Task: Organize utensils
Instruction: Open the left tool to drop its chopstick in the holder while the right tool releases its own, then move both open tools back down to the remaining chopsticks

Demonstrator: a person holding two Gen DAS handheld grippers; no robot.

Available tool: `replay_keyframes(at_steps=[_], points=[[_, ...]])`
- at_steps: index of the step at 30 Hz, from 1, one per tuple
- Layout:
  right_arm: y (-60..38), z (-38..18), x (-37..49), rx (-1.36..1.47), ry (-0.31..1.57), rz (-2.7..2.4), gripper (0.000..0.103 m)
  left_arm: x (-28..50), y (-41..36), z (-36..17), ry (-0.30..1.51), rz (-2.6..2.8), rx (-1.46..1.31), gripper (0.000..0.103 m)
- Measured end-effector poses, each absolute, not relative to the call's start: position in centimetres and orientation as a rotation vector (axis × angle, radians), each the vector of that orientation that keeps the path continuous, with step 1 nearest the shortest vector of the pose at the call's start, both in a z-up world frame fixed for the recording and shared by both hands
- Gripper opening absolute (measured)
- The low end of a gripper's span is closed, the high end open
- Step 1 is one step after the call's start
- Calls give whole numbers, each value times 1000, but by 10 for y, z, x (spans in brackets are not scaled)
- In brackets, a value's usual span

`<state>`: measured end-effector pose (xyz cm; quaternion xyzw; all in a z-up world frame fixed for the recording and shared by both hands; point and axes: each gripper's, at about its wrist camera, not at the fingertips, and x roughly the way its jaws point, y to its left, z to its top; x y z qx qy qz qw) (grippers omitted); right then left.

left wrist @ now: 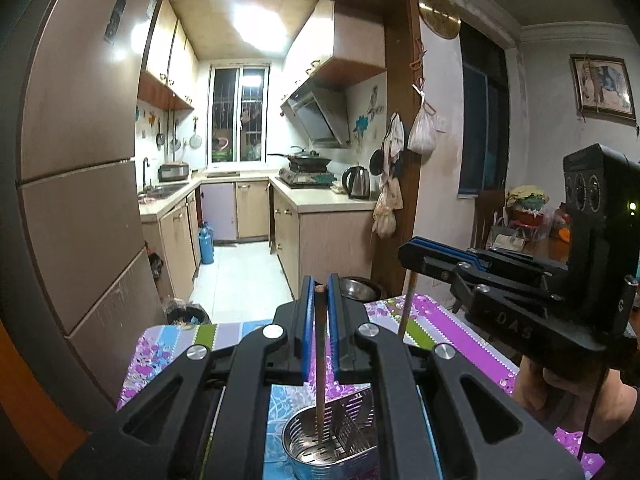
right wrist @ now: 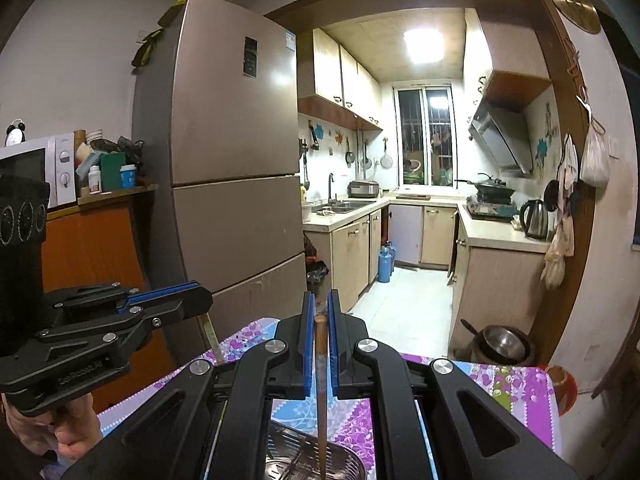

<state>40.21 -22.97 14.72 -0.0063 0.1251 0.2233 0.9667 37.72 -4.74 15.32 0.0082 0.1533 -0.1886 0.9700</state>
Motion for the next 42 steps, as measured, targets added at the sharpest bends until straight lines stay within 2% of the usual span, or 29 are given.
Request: replay_keyframes(at_steps=[6,8,9,10,12,17,21,27,31,36,42], points=[[-229,138,404,-22,267,460,9,385,-50,150,327,-374,17,6],[-231,139,401,-21,261,451,28,384,-50,151,334,-377,20,9],[-233,141,396,-17,247,451,42,382,-50,152,334,-376,20,20],[-234,144,393,-15,238,448,47,379,-48,154,326,-367,20,38],[-238,151,383,-16,220,437,49,366,-44,162,297,-348,21,53],[-248,176,316,-31,154,421,50,311,-21,178,233,-327,69,60],[-249,167,223,-57,109,465,50,241,15,169,187,-283,124,71],[-238,88,111,-57,171,493,50,145,73,88,293,-197,180,73],[-224,15,60,-34,273,458,48,119,100,28,419,-182,141,73],[-200,-52,32,18,412,431,31,108,124,-31,524,-148,88,73],[-142,-100,26,-2,524,465,25,106,132,-52,545,-161,48,73]])
